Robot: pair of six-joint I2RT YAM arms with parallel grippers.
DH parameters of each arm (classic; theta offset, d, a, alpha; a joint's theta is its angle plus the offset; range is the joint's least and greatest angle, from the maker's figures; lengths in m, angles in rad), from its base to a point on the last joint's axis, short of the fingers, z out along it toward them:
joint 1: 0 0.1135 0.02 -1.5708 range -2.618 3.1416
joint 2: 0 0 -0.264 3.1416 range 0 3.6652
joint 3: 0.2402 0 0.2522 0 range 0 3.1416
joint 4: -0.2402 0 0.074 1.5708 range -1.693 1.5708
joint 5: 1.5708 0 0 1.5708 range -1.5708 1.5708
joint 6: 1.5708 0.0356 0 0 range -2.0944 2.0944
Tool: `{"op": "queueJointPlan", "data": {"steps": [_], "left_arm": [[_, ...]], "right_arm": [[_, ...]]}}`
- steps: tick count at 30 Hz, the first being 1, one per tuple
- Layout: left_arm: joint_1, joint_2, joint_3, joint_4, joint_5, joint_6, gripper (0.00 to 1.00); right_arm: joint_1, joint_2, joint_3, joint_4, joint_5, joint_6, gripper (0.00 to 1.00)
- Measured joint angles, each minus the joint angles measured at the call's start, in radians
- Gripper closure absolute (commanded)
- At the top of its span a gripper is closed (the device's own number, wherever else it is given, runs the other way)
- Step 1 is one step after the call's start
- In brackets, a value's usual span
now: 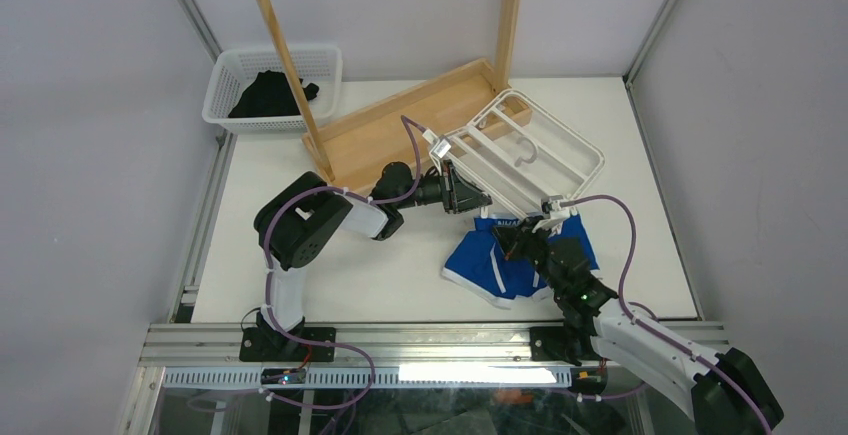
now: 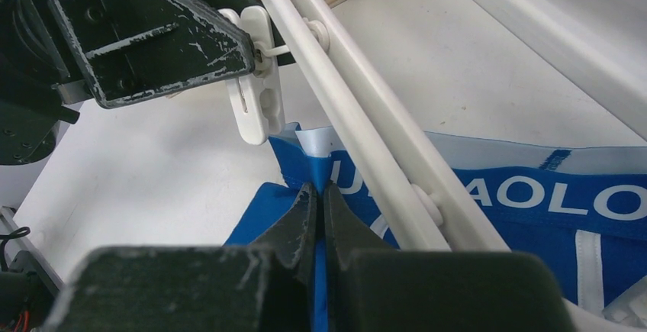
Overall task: Clip the underwear to the hanger
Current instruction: Clamp the underwear onto the hanger.
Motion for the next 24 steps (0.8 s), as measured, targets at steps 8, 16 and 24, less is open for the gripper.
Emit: {"op": "queueJointPlan", "data": {"steps": [8, 16, 24], "left_arm": [[0.000, 0.000, -0.002, 0.002, 0.000, 0.008, 1.00], [0.000, 0.000, -0.002, 0.056, 0.001, 0.007, 1.00], [0.000, 0.000, -0.003, 0.093, 0.004, 0.007, 1.00]], "right_arm": [[0.000, 0.000, 0.000, -0.005, -0.010, -0.008, 1.00], [-0.003, -0.070, 0.000, -0.031, -0.080, -0.073, 1.00], [-0.005, -0.087, 0.000, -0.032, -0.108, -0.096, 1.00]]}}
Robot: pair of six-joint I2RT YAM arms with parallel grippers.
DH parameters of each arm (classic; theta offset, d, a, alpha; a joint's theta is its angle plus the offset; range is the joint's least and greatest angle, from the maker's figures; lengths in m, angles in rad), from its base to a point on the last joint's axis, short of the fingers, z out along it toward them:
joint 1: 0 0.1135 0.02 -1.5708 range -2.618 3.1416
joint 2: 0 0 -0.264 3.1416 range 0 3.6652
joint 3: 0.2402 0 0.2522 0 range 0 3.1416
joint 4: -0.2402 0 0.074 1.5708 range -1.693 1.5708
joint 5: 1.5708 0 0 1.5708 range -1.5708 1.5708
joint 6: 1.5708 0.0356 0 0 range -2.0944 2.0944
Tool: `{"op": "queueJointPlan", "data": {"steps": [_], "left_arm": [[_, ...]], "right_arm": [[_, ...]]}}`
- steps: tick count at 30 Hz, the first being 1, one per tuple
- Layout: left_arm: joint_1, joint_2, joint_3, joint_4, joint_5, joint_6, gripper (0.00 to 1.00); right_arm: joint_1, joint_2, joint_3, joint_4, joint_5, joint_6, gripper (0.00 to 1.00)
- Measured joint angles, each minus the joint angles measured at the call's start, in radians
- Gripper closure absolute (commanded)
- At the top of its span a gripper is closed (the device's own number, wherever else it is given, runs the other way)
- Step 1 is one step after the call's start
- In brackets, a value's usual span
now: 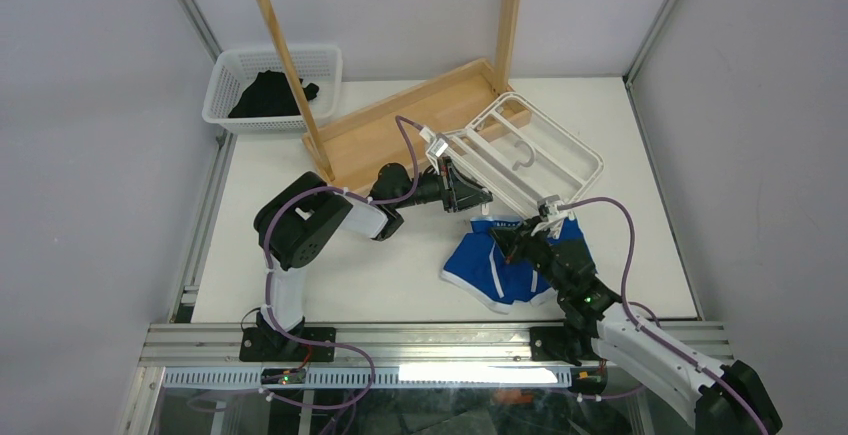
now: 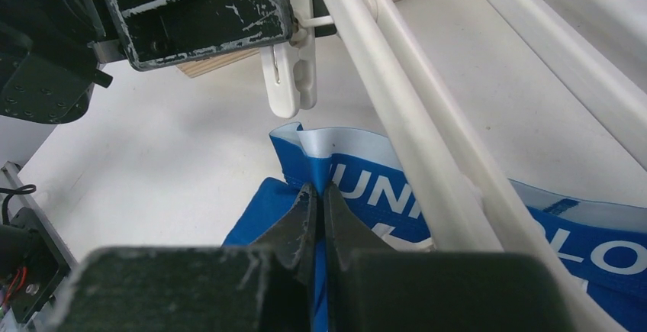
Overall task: Clip the underwear to the hanger
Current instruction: Clamp the underwear onto the hanger.
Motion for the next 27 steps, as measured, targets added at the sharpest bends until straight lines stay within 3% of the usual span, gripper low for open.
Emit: {"op": "queueJointPlan", "data": {"steps": [27], "left_arm": [[0.000, 0.005, -0.012, 0.008, 0.019, 0.000, 1.00]], "right_arm": [[0.000, -0.008, 0.000, 0.002, -0.002, -0.001, 1.00]]}}
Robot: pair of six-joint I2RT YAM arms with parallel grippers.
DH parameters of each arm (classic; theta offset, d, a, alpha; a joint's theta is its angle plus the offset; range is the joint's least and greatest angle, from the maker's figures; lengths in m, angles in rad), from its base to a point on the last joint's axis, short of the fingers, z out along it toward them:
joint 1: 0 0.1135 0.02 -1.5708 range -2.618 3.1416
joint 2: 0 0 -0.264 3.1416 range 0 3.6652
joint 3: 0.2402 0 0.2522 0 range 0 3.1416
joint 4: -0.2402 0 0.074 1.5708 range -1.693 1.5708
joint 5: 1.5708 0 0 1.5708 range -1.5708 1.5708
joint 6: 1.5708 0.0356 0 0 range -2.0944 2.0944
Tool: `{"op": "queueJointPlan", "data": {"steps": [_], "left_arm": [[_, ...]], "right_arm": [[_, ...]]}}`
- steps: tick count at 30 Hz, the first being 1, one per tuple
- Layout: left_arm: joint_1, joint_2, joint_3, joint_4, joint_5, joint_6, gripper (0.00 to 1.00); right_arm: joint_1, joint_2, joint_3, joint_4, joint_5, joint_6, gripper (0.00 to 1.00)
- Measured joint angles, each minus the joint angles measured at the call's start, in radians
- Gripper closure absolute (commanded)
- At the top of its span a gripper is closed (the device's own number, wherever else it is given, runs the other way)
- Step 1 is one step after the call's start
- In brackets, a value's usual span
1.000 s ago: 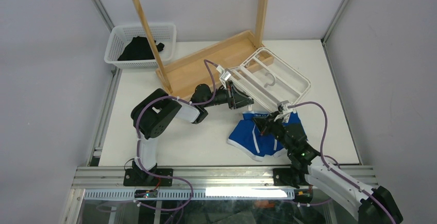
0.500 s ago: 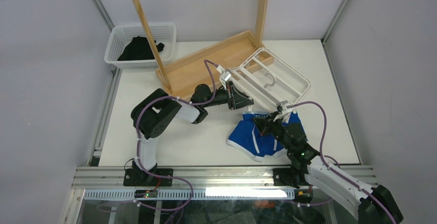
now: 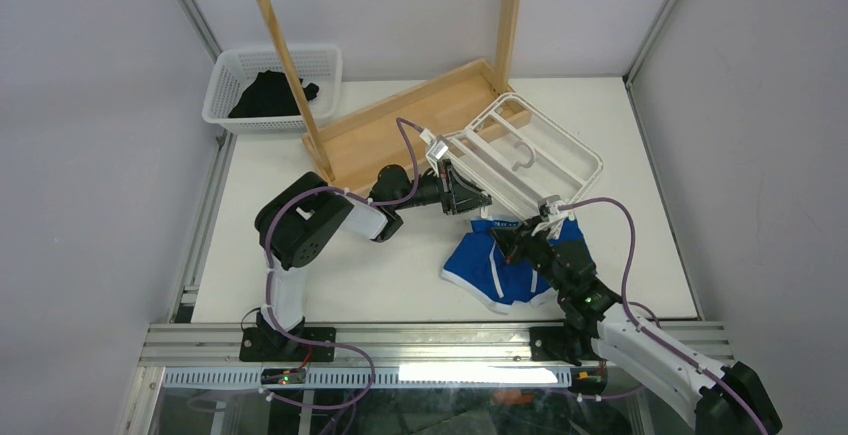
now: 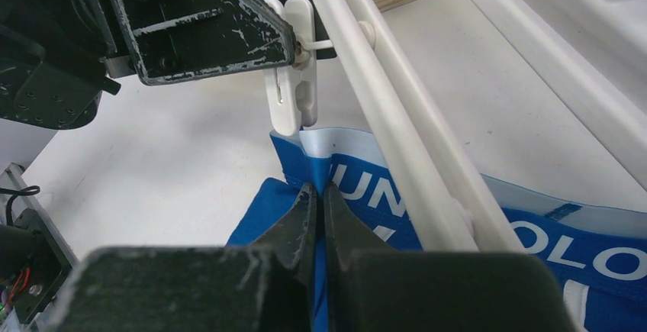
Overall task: Clip the underwear to the hanger
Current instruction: Clamp the underwear onto the hanger.
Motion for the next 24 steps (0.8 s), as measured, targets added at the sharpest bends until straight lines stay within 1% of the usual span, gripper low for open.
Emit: {"op": "queueJointPlan", "data": {"steps": [24], "left_arm": [[0.000, 0.007, 0.000, 0.015, 0.003, -0.013, 1.00]], "right_arm": [[-0.001, -0.012, 0.000, -0.001, -0.027, 0.000, 1.00]]}}
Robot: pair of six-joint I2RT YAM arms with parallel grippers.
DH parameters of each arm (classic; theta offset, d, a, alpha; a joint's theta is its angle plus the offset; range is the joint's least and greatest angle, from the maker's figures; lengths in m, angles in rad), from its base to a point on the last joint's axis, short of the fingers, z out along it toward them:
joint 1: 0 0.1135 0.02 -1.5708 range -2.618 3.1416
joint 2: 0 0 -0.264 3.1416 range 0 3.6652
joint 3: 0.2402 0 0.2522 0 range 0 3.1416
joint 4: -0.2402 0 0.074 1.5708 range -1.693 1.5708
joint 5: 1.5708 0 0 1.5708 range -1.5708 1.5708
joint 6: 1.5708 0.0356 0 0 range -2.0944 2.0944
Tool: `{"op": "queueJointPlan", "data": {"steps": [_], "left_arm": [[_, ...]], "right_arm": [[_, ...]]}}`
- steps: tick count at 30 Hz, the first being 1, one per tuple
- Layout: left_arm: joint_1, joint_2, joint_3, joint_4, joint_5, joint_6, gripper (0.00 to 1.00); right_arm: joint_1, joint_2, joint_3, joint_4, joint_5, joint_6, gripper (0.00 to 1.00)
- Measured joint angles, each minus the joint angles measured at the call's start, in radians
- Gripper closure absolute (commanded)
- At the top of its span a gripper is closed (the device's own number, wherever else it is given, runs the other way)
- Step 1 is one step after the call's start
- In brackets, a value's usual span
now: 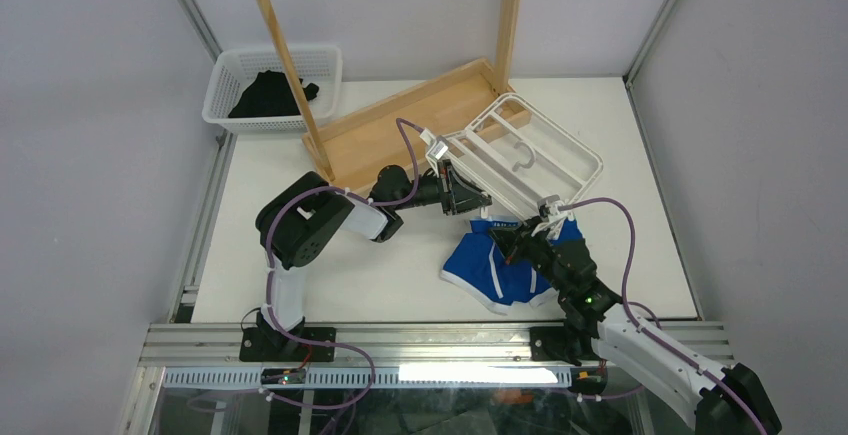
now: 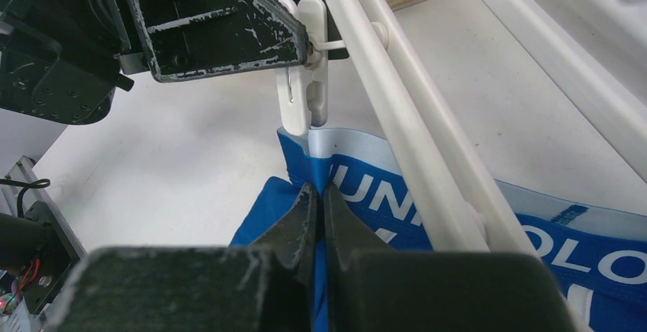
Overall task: Clip the underwear to the hanger
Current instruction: Clamp the underwear onto the hanger.
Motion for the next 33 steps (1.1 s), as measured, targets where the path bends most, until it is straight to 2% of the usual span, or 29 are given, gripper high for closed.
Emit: {"op": "queueJointPlan", "data": {"steps": [33], "left_arm": [[0.000, 0.007, -0.001, 0.042, 0.020, -0.029, 1.00]], "right_arm": [[0.000, -0.015, 0.000, 0.000, -0.014, 0.000, 1.00]]}}
